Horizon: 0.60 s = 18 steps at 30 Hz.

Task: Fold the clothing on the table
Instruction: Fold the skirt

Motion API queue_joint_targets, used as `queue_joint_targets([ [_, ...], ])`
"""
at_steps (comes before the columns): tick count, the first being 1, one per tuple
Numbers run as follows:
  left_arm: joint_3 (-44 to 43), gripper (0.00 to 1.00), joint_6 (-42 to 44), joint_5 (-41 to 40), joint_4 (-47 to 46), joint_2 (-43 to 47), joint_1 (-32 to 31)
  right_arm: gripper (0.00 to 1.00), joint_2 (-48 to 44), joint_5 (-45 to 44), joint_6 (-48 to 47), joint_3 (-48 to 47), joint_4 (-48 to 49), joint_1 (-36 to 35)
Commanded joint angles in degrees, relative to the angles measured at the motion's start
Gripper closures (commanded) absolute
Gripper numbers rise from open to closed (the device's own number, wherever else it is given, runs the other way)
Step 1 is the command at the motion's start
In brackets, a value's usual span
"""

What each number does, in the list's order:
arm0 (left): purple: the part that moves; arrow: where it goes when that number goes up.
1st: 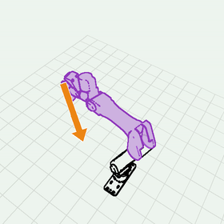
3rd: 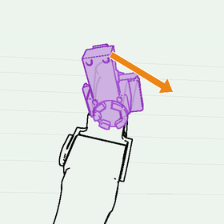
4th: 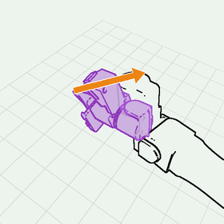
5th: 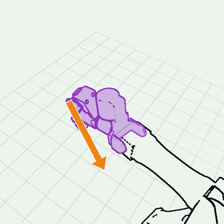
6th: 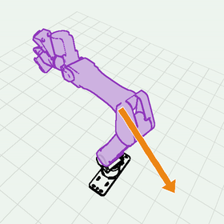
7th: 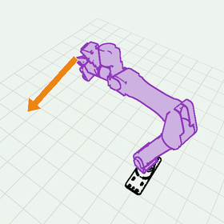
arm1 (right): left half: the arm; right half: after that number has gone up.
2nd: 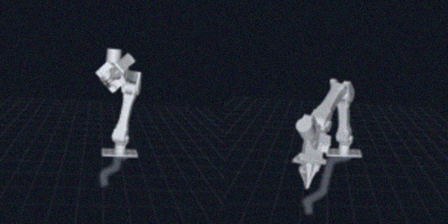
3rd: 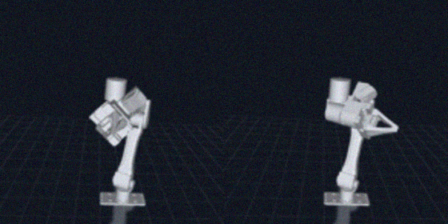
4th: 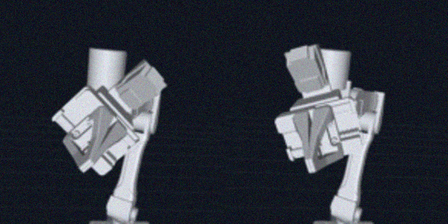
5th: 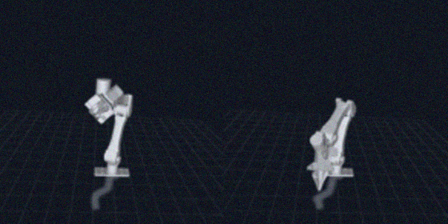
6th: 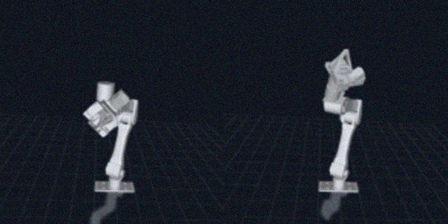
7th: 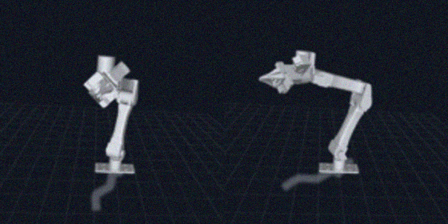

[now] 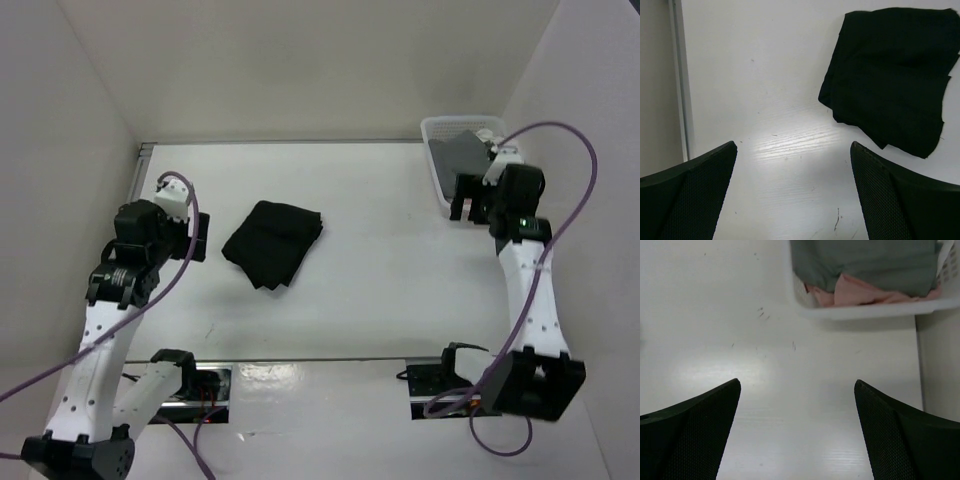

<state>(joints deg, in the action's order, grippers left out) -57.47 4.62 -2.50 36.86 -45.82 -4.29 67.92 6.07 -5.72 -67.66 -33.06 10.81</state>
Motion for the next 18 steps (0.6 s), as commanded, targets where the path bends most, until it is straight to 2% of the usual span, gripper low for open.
queue_joint_targets([
  [1,2.9,0.0,-2.4,-3.5,-4.0,-2.8,1.5,0.02,-10.8,6.3,-1.8,10.6,12.8,2.2],
  [3,3.4,0.0,-3.5,-4.0,-5.7,-3.4,2.9,0.02,-12.7,10.7,-2.8,12.9,11.7,6.6],
  [8,5.5,0.0,-5.4,0.6,-9.0,-2.1,4.8,0.02,-18.2,18.3,-6.6,14.7,8.2,16.0],
  [10,6.2,0.0,-6.1,1.1,-9.5,-2.1,4.8,0.02,-20.8,19.3,-6.6,16.3,7.7,17.5],
  [18,7.9,0.0,-6.1,3.7,-9.0,0.3,7.1,0.02,-41.8,16.0,-4.4,24.7,8.4,18.3],
])
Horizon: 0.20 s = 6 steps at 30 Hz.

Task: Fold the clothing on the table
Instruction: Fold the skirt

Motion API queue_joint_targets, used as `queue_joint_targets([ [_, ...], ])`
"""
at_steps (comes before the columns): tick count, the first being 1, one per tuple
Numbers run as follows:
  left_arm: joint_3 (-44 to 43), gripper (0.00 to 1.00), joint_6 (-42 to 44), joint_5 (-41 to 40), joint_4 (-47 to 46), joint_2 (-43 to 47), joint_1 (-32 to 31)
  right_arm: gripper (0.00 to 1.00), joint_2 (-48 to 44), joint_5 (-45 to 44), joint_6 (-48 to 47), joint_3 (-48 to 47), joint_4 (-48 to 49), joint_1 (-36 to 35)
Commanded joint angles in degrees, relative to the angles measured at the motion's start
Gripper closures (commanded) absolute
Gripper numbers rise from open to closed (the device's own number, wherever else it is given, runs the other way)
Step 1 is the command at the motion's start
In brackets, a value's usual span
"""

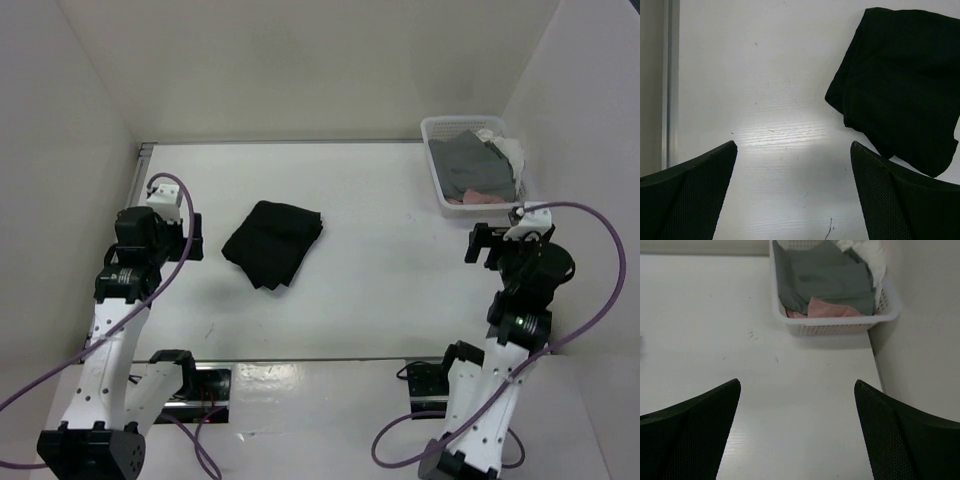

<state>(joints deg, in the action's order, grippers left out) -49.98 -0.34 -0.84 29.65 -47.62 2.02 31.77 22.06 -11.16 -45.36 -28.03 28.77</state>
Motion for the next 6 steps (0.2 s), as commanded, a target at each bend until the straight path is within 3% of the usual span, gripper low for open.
queue_joint_targets([
  [1,0.4,0.0,-1.2,2.6,-1.8,2.8,0.8,0.02,-6.7,-0.8,1.1,2.4,4.3,0.3],
  [6,0.4,0.0,-0.6,3.3,-1.8,2.8,1.3,0.02,-4.6,3.2,-2.4,2.3,2.6,0.3],
])
